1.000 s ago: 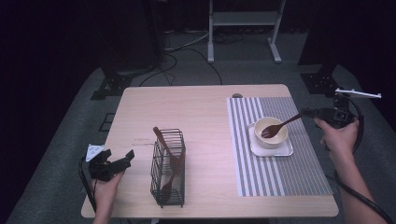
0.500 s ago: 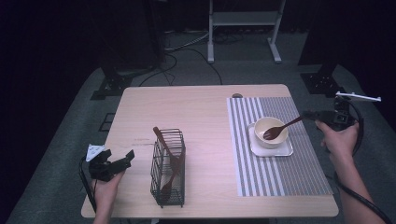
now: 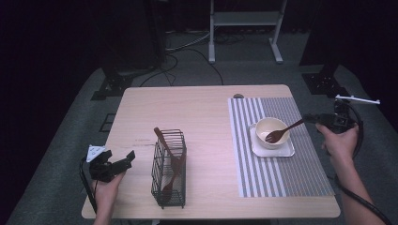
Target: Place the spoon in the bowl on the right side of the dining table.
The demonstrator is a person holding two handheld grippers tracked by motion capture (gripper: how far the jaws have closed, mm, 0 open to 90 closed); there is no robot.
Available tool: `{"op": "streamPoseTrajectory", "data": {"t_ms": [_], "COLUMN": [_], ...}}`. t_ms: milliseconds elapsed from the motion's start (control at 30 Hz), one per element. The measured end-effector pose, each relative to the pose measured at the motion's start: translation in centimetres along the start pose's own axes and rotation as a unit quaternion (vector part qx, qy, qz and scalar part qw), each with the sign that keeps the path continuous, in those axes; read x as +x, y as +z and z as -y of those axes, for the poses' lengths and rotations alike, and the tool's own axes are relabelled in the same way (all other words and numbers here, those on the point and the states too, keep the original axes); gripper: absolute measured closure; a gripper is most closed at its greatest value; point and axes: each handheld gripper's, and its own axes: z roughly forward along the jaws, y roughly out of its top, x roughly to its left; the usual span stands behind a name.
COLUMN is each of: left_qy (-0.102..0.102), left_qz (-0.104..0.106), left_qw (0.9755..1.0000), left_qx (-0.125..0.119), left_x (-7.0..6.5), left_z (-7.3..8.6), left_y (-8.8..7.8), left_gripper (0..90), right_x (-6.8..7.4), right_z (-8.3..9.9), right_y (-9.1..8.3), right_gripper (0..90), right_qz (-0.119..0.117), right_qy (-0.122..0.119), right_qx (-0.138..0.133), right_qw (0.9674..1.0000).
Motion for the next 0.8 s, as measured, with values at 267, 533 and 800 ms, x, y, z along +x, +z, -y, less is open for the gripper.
{"op": "streamPoseTrajectory", "data": {"t_ms": [267,533,800], "left_qy": [0.000,0.001,0.001], "left_qz": [0.000,-0.001,-0.001], "left_qw": [1.0000,1.0000,1.0000], "left_qx": [-0.001,-0.001,-0.001], "left_x": [0.0,0.0,0.0], "left_z": [0.0,0.0,0.0], "left_y": [0.0,0.0,0.0], "left_gripper": [2.6,2.6,2.6], "right_x": [-0.5,-0.8,-1.2], "right_z": [0.4,0.6,0.9], "right_y": [0.5,0.8,1.0], "right_gripper": [82.2,81.3,81.4], "right_qz": [-0.002,-0.004,-0.005], "right_qy": [0.004,0.006,0.012], "right_qx": [0.004,0.006,0.008], "right_qw": [1.0000,1.0000,0.9999]}}
